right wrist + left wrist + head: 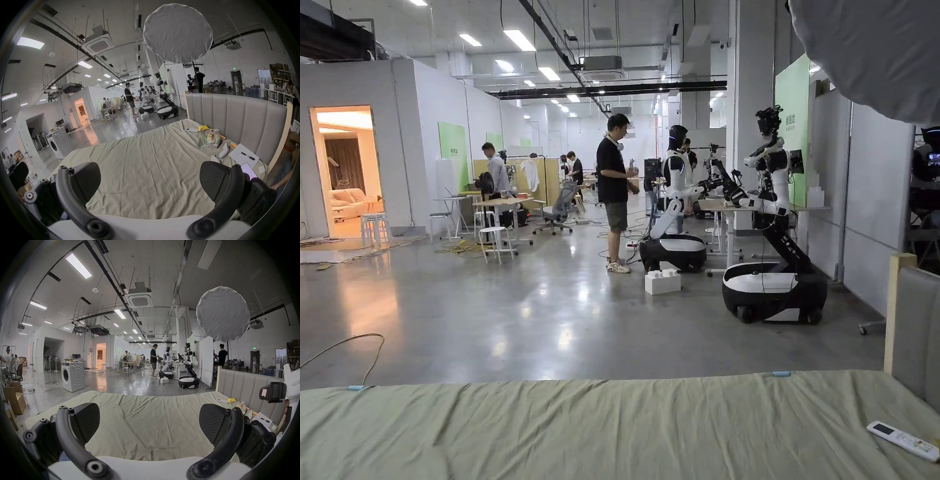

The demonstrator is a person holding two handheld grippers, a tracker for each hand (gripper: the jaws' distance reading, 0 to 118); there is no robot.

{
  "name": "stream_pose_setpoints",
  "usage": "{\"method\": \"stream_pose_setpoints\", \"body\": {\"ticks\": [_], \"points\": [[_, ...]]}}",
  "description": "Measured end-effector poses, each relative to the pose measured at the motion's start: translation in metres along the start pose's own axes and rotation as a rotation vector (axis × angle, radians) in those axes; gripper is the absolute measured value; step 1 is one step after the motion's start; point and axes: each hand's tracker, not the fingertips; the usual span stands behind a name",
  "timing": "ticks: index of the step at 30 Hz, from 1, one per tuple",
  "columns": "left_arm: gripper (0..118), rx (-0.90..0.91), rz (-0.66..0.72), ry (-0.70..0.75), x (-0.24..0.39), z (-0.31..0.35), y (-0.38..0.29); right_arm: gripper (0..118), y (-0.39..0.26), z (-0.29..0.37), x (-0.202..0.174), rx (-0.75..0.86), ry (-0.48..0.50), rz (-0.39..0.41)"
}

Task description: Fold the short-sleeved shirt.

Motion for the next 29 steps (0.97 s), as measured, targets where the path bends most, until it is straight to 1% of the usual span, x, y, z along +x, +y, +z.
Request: {"method": "stream_pose_setpoints", "body": {"ticks": [6, 11, 14, 15, 16, 17, 18, 19, 20, 22, 23, 24, 25, 26, 27, 28, 29], "points": [[118, 0.0, 0.004, 0.004, -0.001, 0.001, -0.002, 118, 0.002, 0.0, 0.005, -0.006, -0.008, 0.0], [118, 0.043, 0.018, 0.003, -0.002, 0.006, 0.002, 118, 0.0, -0.003, 0.01, -0.025, -0.035, -0.053], [118, 0.042, 0.01, -0.003, 0.0, 0.006, 0.002, 118, -0.002, 0.001, 0.012, 0.02, 0.024, -0.114], [118, 0.04, 0.007, 0.0, 0.0, 0.005, 0.002, 118, 0.0, 0.003, 0.011, -0.008, 0.038, -0.095], [118, 0.039, 0.006, -0.003, 0.001, 0.005, 0.002, 118, 0.001, 0.004, 0.01, -0.013, 0.058, -0.094], [118, 0.037, 0.005, -0.004, 0.001, 0.005, 0.002, 118, 0.002, 0.006, 0.009, 0.0, 0.075, -0.096], [118, 0.033, 0.007, -0.014, 0.002, 0.005, 0.002, 118, 0.002, 0.009, 0.01, 0.047, 0.112, -0.094], [118, 0.033, 0.008, -0.018, 0.003, 0.005, 0.002, 118, 0.002, 0.011, 0.012, 0.091, 0.156, -0.086], [118, 0.031, 0.006, -0.022, 0.003, 0.005, 0.002, 118, 0.004, 0.012, 0.013, 0.124, 0.196, -0.049], [118, 0.029, -0.003, -0.03, 0.005, 0.005, 0.002, 118, 0.004, 0.017, 0.017, 0.207, 0.301, 0.068], [118, 0.029, -0.007, -0.032, 0.005, 0.005, 0.002, 118, 0.001, 0.021, 0.019, 0.242, 0.327, 0.106], [118, 0.03, -0.009, -0.032, 0.006, 0.005, 0.002, 118, 0.0, 0.024, 0.017, 0.23, 0.308, 0.114], [118, 0.03, -0.009, -0.03, 0.006, 0.005, 0.001, 118, 0.0, 0.027, 0.015, 0.254, 0.304, 0.143], [118, 0.03, -0.006, -0.03, 0.007, 0.005, 0.001, 118, 0.005, 0.022, 0.016, 0.26, 0.283, 0.144], [118, 0.033, -0.002, -0.034, 0.007, 0.005, 0.002, 118, 0.006, 0.022, 0.016, 0.288, 0.274, 0.163], [118, 0.031, 0.006, -0.042, 0.007, 0.004, 0.002, 118, 0.006, 0.025, 0.008, 0.269, 0.298, 0.174], [118, 0.028, 0.023, -0.062, 0.007, 0.004, 0.004, 118, 0.006, 0.025, 0.005, 0.236, 0.293, 0.154]]}}
